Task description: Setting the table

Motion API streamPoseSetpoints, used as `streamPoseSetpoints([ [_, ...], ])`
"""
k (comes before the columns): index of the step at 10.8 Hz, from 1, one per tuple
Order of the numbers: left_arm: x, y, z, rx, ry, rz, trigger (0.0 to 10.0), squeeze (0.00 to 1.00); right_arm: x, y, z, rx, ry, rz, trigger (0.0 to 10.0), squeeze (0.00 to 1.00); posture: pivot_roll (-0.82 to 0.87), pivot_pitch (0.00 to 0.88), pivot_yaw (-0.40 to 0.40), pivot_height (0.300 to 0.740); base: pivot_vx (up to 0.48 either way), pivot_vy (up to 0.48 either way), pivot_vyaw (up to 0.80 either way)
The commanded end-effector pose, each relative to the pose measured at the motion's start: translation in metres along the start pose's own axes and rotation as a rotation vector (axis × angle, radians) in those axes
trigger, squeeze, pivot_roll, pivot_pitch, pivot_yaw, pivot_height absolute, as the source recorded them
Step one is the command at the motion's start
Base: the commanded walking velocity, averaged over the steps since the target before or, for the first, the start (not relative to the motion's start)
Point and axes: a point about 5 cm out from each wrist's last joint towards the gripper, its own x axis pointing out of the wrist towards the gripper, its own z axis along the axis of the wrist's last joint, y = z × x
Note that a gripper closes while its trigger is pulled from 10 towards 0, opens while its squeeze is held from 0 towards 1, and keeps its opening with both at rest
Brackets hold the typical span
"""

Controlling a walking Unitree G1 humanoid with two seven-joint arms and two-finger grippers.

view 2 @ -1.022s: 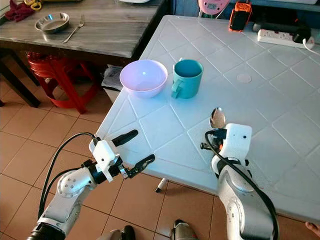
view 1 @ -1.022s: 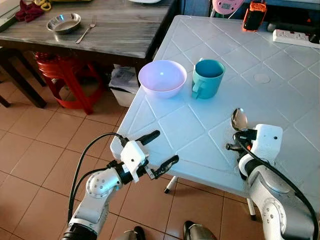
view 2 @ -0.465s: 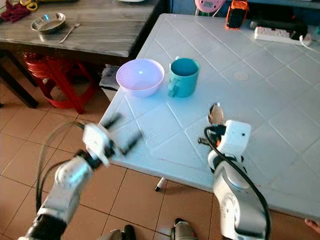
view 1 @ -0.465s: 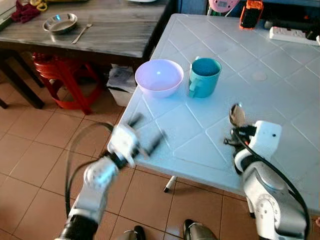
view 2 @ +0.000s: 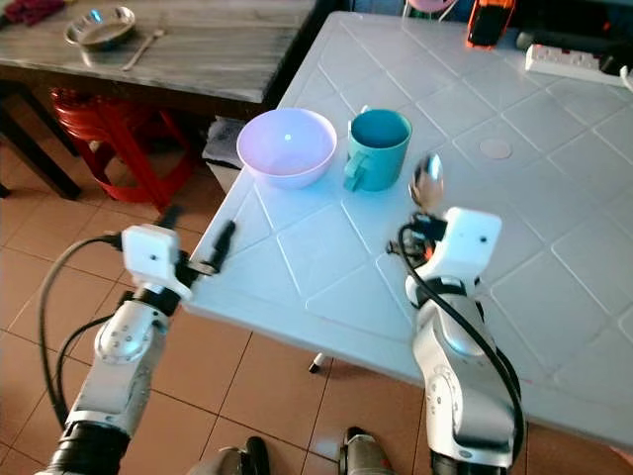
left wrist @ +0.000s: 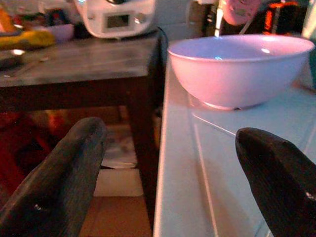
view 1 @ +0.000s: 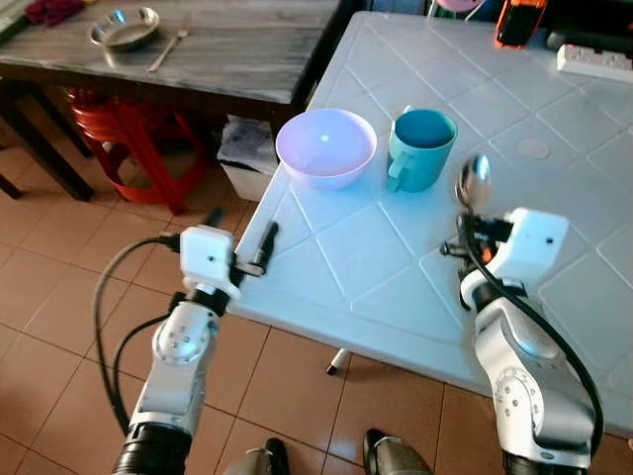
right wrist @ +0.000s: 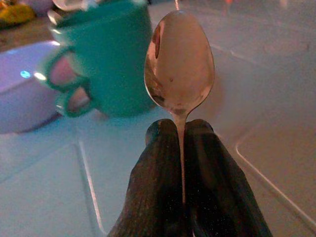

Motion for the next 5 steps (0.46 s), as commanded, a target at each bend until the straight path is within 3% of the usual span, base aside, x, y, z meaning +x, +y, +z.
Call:
streamPoseSetpoints([
  [1, -0.0049, 0.0049, -0.0012, -0.009, 0.020, 0.042, 10.0, 0.00, -0.0026, 0.0044, 0.0069, -0.028, -0.047, 0.028, 10.0, 0.00, -0.10, 0.210, 0.074, 0.740, 0.000, 0.000, 0.00],
  [4, -0.0056, 0.0027, -0.0018, -0.037, 0.042, 0.055, 10.0, 0.00, -0.0035, 0.0071, 0.0047, -0.056, -0.068, 0.038, 10.0, 0.00, -0.10, 0.210, 0.078, 0.740, 0.000, 0.000, 0.00],
  [5, -0.0042, 0.0012, -0.0006, -0.040, 0.042, 0.040, 10.0, 0.00, -0.0035, 0.0066, 0.0028, -0.052, -0.062, 0.034, 10.0, 0.00, -0.10, 0.210, 0.081, 0.740, 0.000, 0.266, 0.00],
])
